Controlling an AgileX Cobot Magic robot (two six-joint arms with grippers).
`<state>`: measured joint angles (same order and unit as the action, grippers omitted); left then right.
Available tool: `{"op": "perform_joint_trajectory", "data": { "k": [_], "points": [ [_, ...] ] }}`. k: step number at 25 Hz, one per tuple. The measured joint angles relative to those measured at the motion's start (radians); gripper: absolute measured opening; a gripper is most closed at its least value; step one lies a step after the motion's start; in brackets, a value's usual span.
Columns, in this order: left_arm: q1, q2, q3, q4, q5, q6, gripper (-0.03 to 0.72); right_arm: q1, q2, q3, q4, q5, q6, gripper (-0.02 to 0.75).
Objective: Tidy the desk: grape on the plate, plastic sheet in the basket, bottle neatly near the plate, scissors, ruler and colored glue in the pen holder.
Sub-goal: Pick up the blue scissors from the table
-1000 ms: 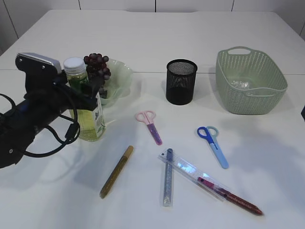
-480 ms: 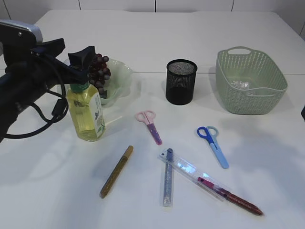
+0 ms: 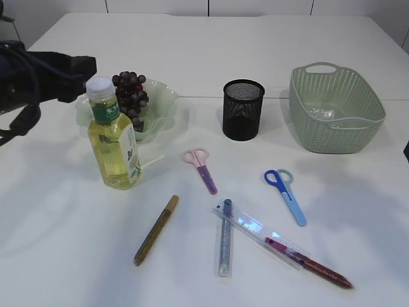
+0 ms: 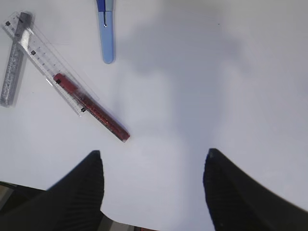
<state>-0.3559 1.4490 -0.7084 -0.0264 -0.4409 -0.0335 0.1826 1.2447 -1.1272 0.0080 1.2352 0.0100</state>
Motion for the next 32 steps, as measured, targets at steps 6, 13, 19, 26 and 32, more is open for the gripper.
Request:
{"op": "perform_joint_trajectory", "data": {
  "k": [6,13,19,26,32],
  "points": [
    [0.0,-0.185,0.002,-0.059,0.4,-0.001,0.468,0.0,0.0,0.0,0.0,0.0,0.0,0.51],
    [0.043,-0.295,0.002,-0.171,0.901,-0.006,0.467,0.0,0.0,0.0,0.0,0.0,0.0,0.51],
    [0.077,-0.296,-0.004,-0.17,1.153,-0.007,0.467,0.0,0.0,0.0,0.002,0.0,0.002,0.51],
    [0.077,-0.294,-0.121,-0.109,1.334,-0.007,0.466,0.0,0.0,0.0,0.008,0.0,0.002,0.51],
    [0.077,-0.199,-0.2,-0.104,1.443,-0.007,0.465,0.0,0.0,0.0,0.008,0.0,0.002,0.51]
  ]
}}
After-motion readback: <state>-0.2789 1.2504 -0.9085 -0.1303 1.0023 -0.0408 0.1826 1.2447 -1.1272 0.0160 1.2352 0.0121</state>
